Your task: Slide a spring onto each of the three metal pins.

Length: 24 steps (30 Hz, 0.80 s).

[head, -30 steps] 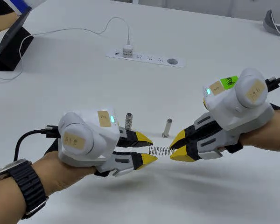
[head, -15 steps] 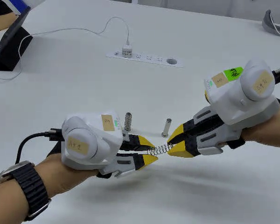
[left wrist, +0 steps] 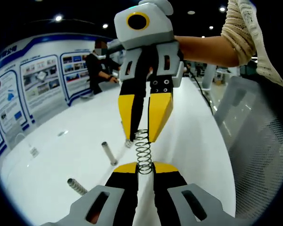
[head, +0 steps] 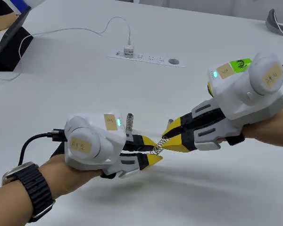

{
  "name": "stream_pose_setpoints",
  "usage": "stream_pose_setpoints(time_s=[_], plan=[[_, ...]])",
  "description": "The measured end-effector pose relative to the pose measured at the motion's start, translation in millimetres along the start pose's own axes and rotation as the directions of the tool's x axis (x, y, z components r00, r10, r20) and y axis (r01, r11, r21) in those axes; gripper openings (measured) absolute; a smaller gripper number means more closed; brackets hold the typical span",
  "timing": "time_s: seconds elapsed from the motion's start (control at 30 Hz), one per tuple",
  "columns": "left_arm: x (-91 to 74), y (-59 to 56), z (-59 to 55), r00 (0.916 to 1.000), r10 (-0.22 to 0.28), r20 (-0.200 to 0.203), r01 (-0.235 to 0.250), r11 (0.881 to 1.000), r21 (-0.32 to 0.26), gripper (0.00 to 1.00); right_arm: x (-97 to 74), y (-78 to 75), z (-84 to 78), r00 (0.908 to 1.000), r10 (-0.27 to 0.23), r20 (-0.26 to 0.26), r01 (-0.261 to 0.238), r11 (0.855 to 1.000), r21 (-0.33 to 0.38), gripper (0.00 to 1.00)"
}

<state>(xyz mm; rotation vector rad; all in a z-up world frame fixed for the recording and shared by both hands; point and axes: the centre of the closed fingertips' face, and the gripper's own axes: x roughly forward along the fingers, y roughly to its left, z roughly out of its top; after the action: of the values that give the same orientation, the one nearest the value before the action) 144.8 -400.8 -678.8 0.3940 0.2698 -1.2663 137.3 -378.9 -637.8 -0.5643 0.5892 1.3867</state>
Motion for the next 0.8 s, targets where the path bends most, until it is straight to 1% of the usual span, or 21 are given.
stream_pose_setpoints(time_s=[0.23,0.47,0.63,0.67,0.8], plan=[[4.7,1.0,3.6,0.9999,-0.001,0.016,0.002,1.000,-0.021,0.11,2.5,-1.5,6.7,0.9997,-0.010,0.022,0.010,1.000,-0.008,0.12],[6.1,1.8,3.3,0.9997,0.005,0.025,-0.004,0.999,-0.031,0.12,0.7,-3.9,4.2,0.9996,-0.019,0.019,0.019,1.000,-0.004,0.12],[2.6,6.2,0.8,0.9994,0.021,0.028,-0.019,0.998,-0.058,0.17,-2.0,-8.1,1.7,0.9995,-0.027,0.014,0.027,1.000,0.001,0.12],[0.7,8.1,-0.3,0.9991,0.029,0.029,-0.027,0.997,-0.072,0.19,-3.6,-10.2,1.2,0.9994,-0.032,0.014,0.032,0.999,0.004,0.12],[-6.1,11.4,-3.5,0.9982,0.048,0.037,-0.044,0.994,-0.103,0.24,-10.1,-19.3,0.8,0.9983,-0.056,0.016,0.056,0.998,0.010,0.12]])
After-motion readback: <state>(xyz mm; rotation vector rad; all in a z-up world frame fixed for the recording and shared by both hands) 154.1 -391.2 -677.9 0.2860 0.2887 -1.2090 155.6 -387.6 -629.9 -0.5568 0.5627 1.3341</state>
